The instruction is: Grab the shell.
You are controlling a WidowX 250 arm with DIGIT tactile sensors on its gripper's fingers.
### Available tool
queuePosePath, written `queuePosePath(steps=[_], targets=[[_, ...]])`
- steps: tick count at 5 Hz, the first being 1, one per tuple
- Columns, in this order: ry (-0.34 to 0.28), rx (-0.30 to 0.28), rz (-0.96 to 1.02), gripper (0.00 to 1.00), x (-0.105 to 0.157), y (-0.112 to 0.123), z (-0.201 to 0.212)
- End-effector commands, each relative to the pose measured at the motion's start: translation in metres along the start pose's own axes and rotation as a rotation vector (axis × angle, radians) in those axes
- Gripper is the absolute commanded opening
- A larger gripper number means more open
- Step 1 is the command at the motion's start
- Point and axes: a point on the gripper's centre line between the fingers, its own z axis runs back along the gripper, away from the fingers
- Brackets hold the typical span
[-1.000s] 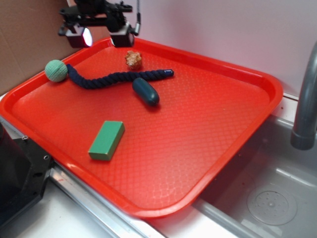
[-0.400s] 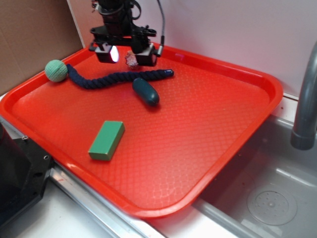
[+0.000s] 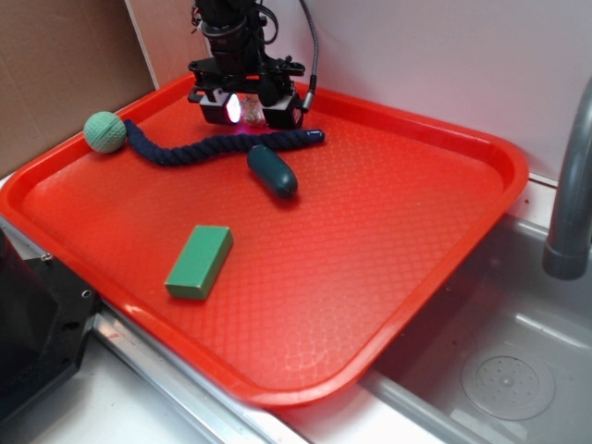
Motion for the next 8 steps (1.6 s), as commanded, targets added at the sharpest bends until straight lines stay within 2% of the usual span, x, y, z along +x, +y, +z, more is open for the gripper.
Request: queuePosePath(steps=[1,2,3,4,5,6,7,8], targets=[[-0.022,-0.006,0.011,0.0,0.014,0.009,0.018],[0.023,0.025,-0.083,0.0,0.01,0.018,0.046],[0.0,0.087,-0.081,0.0,-0.005,0.017,0.085],[0.048,0.089,-0.12,0.0,-0.03,0.004,0.128],[0.076,0.054,-0.193,0.0,-0.068,-0.012,0.172],[0.114,0.001,-0.287,0.0,-0.096,-0.014,0.204],[0.117,-0.034,-0.307,0.0,-0.115,-0.01,0.213],[0.144,-0.052,-0.303,0.0,-0.114,-0.005,0.206]])
